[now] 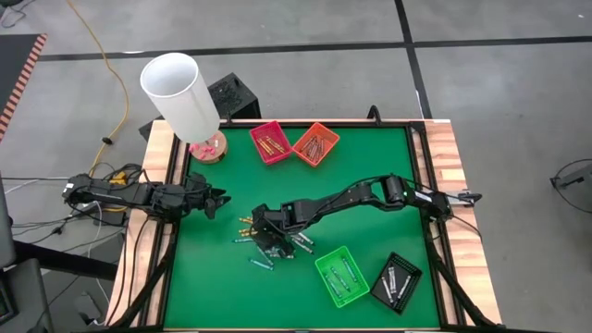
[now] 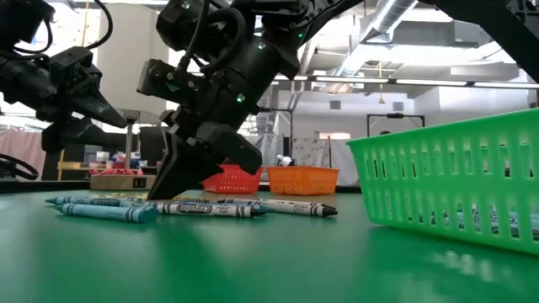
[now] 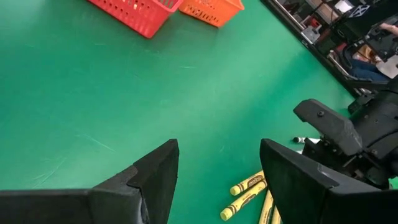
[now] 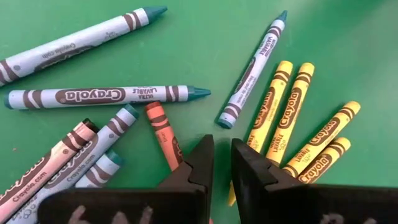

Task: Sort crayons
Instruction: Put the brown crayon into the orange bin, then put the light green crayon into the red bin

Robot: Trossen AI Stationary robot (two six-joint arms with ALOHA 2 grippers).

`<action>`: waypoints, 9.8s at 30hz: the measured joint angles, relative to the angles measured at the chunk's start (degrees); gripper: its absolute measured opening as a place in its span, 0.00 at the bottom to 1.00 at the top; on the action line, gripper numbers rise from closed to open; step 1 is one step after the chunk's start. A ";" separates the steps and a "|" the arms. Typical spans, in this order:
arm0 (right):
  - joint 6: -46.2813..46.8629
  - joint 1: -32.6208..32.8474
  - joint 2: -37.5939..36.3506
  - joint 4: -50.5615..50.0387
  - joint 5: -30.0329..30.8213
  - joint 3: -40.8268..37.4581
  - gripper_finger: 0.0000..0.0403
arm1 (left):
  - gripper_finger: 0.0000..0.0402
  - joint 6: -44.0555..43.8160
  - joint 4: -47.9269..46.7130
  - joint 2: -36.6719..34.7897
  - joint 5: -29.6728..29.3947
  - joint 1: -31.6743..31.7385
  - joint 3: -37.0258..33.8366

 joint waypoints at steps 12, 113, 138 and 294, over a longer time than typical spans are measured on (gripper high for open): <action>1.71 0.07 0.00 0.15 2.92 0.00 0.16 | 0.54 0.02 0.01 0.00 -0.02 -0.01 0.00; -0.57 1.14 2.48 -14.98 1.28 7.66 0.37 | 0.54 -0.04 0.02 0.02 0.00 0.00 0.00; 1.93 1.25 2.82 -19.45 2.39 11.08 0.01 | 0.54 -0.20 0.05 0.02 -0.22 0.00 0.00; 45.87 -29.89 -33.37 18.03 10.44 -36.28 0.14 | 0.54 -1.10 -0.08 0.00 1.85 -0.04 0.00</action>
